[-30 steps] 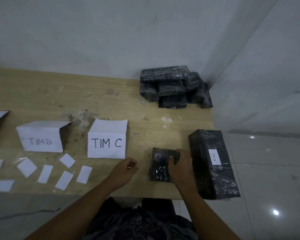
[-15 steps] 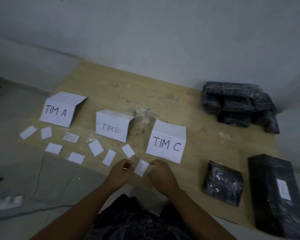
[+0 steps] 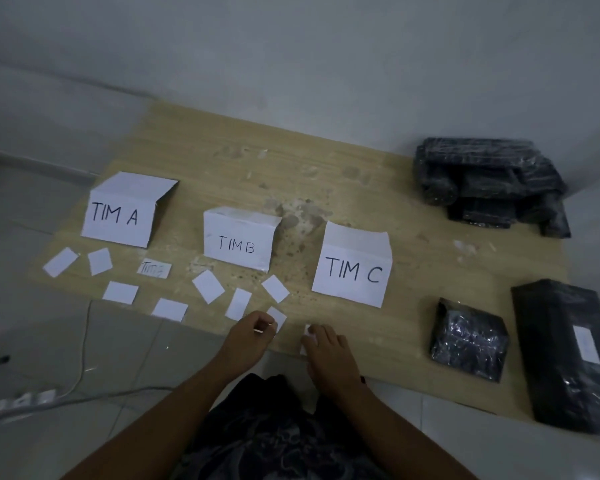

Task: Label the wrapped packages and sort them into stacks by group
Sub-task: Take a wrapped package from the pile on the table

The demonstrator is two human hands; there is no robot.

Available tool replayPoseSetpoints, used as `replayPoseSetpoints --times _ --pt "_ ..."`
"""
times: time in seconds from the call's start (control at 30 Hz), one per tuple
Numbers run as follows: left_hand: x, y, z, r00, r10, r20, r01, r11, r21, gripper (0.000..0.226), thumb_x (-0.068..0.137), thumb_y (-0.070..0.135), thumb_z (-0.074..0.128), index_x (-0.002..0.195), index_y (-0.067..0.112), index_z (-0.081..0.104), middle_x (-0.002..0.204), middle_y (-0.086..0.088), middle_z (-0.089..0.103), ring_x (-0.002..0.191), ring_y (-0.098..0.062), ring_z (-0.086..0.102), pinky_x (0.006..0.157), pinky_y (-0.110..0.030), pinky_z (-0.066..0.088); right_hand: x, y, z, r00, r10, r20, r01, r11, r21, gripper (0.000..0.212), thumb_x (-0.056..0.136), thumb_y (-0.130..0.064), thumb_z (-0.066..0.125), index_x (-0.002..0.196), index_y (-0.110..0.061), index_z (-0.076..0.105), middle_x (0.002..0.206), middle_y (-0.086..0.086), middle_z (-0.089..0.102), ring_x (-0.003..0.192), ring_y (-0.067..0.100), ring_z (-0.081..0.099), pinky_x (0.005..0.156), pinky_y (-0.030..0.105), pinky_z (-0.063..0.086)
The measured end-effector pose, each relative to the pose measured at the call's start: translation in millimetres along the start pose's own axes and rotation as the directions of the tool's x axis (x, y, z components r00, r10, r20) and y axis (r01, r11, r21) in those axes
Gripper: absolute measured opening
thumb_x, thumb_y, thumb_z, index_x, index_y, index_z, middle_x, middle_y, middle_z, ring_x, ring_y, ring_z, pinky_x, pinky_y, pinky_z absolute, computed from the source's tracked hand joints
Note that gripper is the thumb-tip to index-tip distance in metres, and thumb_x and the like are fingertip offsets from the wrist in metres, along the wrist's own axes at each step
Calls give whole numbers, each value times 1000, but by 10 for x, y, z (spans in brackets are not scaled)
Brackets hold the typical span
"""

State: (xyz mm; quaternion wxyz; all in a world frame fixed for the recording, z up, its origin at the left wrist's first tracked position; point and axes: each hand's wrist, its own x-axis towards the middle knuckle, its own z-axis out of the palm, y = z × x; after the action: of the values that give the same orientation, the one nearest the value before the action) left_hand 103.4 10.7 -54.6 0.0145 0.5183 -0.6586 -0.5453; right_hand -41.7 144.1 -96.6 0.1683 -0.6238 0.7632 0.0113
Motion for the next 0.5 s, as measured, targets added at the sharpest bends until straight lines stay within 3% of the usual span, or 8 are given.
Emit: replayPoseSetpoints --times 0.13,0.23,0.3,0.4,0.5 --pt "21 47 59 999 1 35 -1 1000 5 12 91 25 60 99 17 63 99 -3 68 93 -20 65 89 -39 53 -114 72 27 993 28 -114 -13 992 128 37 63 -30 72 99 -19 66 110 2 66 99 22 63 70 33 53" --pt "33 106 118 1000 1 31 -1 1000 12 13 90 22 60 100 14 63 99 -5 68 92 -21 66 85 -34 51 -128 152 24 975 106 -198 -44 954 296 14 83 -25 58 89 -14 65 100 4 66 91 25 62 69 35 53" --pt "32 140 161 999 13 34 -14 1000 27 13 91 20 60 101 13 63 100 -4 68 93 -21 66 80 -29 48 -113 212 -39 937 234 -258 -104 895 435 22 92 -28 49 83 -13 63 89 3 64 84 22 59 70 35 50" --pt "22 220 243 998 34 53 -35 999 21 14 91 22 60 103 16 63 104 -2 66 97 -19 64 76 -24 46 -152 245 -310 839 475 -266 -164 687 708 12 90 -25 61 83 -18 67 86 -3 65 82 9 58 73 23 46" --pt "30 374 362 996 -7 90 10 999 -39 26 89 26 63 113 18 61 112 3 63 100 -16 62 79 -27 51 -208 382 -489 784 616 -83 -193 367 910 12 88 -16 67 85 -28 68 80 -11 69 73 -1 63 66 16 48"
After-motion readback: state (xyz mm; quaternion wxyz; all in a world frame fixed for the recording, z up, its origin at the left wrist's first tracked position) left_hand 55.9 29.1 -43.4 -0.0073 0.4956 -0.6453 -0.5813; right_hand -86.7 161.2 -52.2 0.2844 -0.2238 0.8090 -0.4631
